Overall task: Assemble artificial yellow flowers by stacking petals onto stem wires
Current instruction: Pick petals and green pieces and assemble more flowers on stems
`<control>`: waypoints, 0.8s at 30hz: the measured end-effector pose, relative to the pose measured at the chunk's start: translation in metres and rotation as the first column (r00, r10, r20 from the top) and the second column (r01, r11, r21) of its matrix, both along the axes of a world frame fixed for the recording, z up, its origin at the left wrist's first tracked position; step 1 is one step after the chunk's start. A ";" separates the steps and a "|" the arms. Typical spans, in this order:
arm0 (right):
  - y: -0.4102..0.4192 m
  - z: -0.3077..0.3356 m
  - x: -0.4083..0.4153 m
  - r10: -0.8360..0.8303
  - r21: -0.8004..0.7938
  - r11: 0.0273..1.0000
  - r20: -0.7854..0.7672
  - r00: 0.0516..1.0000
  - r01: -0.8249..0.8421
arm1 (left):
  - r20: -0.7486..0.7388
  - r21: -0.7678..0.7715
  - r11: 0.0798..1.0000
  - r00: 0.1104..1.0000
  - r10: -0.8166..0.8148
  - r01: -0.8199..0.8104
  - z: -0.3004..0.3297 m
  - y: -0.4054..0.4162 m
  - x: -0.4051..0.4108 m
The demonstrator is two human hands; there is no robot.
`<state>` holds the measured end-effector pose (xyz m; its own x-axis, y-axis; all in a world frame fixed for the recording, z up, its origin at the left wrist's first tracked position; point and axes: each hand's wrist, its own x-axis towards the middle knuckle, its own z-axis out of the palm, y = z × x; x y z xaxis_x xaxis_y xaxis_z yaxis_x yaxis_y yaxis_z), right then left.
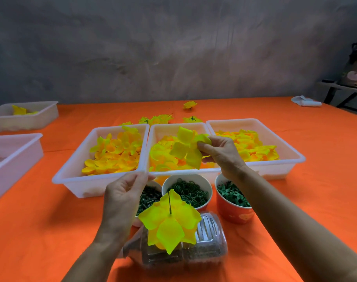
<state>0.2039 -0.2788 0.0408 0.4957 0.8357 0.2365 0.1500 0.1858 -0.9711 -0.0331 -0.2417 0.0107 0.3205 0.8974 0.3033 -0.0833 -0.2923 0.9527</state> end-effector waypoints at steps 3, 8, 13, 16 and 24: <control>-0.002 -0.002 -0.005 0.131 0.015 0.991 0.025 0.991 -0.131 | -0.116 0.111 0.993 0.992 0.046 -0.033 0.017 0.005 0.017; -0.003 -0.005 -0.017 0.241 0.039 0.969 0.090 0.966 -0.245 | -0.216 0.078 0.997 0.976 0.019 -0.002 0.033 0.018 0.041; -0.003 -0.008 -0.022 0.241 0.072 0.966 0.082 0.967 -0.247 | -0.096 0.035 0.999 0.995 -0.016 0.020 0.029 0.025 0.047; -0.005 -0.008 -0.023 0.249 0.095 0.963 0.048 0.967 -0.253 | -0.068 0.074 0.997 0.997 0.028 -0.022 0.030 0.023 0.044; -0.008 -0.005 -0.029 0.175 0.120 0.976 0.050 0.983 -0.180 | -0.039 0.103 0.989 0.993 0.114 -0.110 0.028 0.026 0.039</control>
<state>0.1744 -0.2866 0.0361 0.3303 0.8728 0.3593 0.1413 0.3306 -0.9331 0.0056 -0.2157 0.0391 0.2348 0.8941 0.3813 -0.0032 -0.3915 0.9202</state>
